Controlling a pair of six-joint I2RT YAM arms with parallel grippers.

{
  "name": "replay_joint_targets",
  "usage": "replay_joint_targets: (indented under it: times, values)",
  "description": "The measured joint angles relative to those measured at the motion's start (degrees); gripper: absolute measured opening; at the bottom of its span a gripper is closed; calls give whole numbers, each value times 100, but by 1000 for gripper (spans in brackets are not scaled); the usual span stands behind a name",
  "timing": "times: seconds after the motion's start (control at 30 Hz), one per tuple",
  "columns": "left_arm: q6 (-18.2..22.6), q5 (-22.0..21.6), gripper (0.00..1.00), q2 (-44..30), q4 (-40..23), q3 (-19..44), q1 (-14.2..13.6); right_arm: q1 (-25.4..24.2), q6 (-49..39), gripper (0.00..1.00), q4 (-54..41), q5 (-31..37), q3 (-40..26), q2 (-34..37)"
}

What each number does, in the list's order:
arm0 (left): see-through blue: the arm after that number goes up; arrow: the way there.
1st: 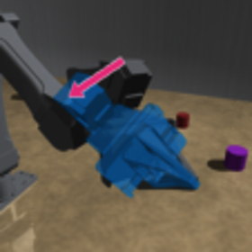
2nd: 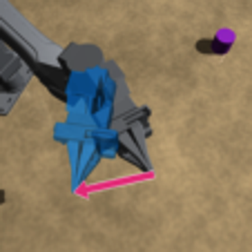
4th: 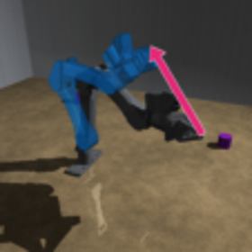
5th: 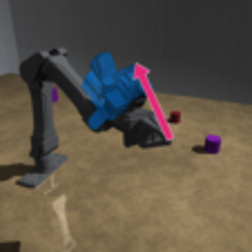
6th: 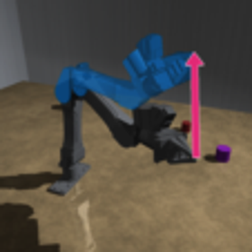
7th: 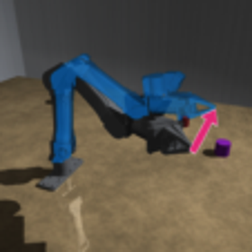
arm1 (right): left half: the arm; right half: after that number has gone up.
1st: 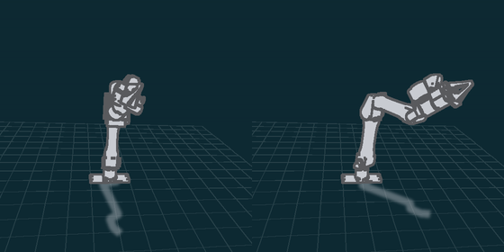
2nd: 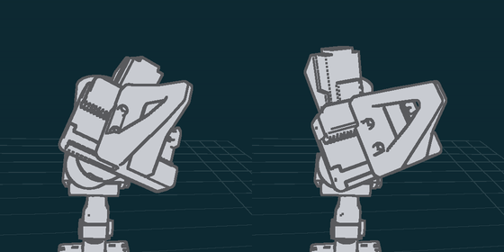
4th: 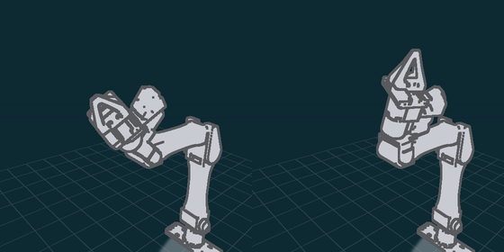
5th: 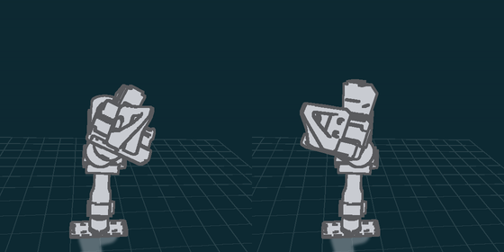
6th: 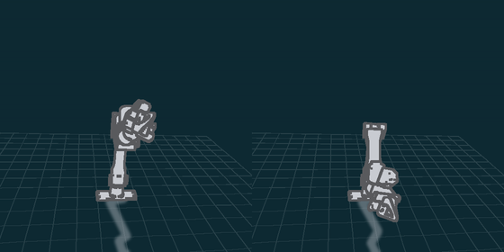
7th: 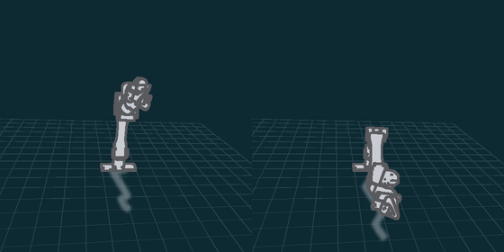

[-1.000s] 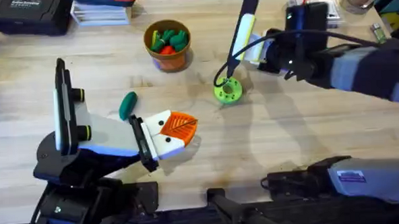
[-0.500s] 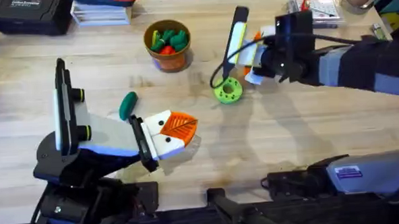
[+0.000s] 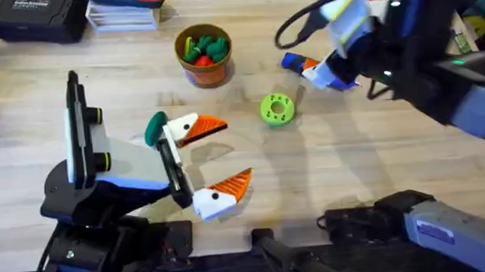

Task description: Pick up the gripper from the table and insert it into the empty holder that is missing its gripper. Then pick up a screw, insert it into the mounting hole, and use the screwdriver to tighten it. Finally, clean up the table by picking up the vegetable and placing it into the bucket.

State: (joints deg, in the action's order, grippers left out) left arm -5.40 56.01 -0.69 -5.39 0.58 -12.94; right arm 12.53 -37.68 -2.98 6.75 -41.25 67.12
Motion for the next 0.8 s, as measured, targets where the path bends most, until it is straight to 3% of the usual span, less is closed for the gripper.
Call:
replay_joint_targets:
  times: [0.1, 0.23, 0.4, 0.53, 0.67, 0.8]
  values:
    - [38, -293, 985, 0, 81, 0, -1, 0, 352, 994, -433, -318, 0, -530]
    - [-20, -1168, 985, 1, 186, 51, -1, 0, 577, 994, -814, -655, 0, -938]
    - [-21, -2626, 985, -175, -1096, 973, 1, 0, 850, 994, -927, -823, 0, -1085]
    - [50, -3912, 985, -1035, -2518, 2328, 1, 0, 1130, 994, -927, -878, 0, -1141]
    - [169, -5131, 985, -2368, -3670, 3470, 1, 0, 1348, 994, -929, -921, 0, -1146]
    - [353, -5922, 985, -3679, -3909, 3961, 1, 0, 1432, 994, -929, -940, 0, -1146]
